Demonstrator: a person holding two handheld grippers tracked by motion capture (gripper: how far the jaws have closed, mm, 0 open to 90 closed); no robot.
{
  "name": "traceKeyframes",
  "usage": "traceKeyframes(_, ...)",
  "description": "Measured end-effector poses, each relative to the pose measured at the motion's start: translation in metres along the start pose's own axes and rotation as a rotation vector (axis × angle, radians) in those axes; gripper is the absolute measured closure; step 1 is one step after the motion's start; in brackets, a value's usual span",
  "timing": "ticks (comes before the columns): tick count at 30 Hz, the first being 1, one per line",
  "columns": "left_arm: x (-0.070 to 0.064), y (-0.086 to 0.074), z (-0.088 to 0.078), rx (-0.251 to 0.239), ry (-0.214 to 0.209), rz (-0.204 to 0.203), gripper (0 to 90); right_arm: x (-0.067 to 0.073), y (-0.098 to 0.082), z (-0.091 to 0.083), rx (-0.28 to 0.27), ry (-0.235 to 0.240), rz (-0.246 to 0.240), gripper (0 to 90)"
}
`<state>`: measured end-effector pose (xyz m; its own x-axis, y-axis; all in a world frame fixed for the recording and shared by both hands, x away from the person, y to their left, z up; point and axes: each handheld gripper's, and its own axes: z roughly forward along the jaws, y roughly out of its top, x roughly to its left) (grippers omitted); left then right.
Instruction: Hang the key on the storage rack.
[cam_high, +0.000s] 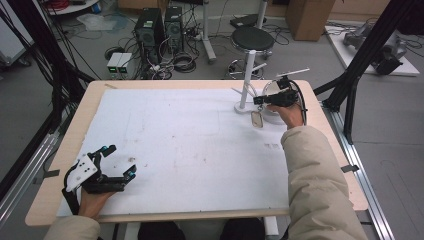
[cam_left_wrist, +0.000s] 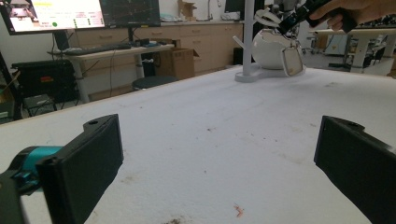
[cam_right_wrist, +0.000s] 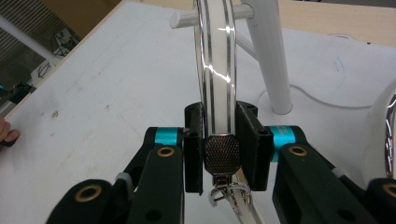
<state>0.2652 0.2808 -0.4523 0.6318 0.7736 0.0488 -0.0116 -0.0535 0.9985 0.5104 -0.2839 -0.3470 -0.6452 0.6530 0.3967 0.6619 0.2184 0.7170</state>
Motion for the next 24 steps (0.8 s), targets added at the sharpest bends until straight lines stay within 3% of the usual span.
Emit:
traceKeyframes(2, 0.000, 0.000, 0.000, -0.003, -0.001, -0.003, 1.7, 0.001, 0.000, 0.000, 0.002, -0.009, -0.008, 70.1)
traceKeyframes(4, 0.000, 0.000, 0.000, -0.005, 0.001, -0.006, 1.7, 0.002, 0.000, 0.001, 0.009, -0.019, -0.021, 57.5)
traceKeyframes(7, 0.001, 0.000, -0.001, -0.008, 0.002, -0.012, 1.7, 0.004, -0.001, 0.001, -0.004, 0.021, -0.035, 46.0)
traceKeyframes(10, 0.001, 0.000, -0.001, -0.013, 0.002, -0.011, 1.7, 0.012, -0.002, -0.003, -0.008, 0.016, -0.051, 32.2)
traceKeyframes(16, 0.002, -0.001, -0.002, -0.021, 0.007, -0.021, 1.7, 0.036, -0.005, -0.015, -0.085, -0.010, -0.138, 2.8)
traceKeyframes(18, 0.002, -0.001, -0.002, -0.021, 0.008, -0.024, 1.7, 0.045, -0.007, -0.020, -0.129, -0.027, -0.180, 0.5)
traceKeyframes(24, 0.003, -0.001, -0.002, -0.018, 0.008, -0.034, 1.7, 0.073, -0.026, -0.038, -0.246, 0.005, -0.322, 0.5)
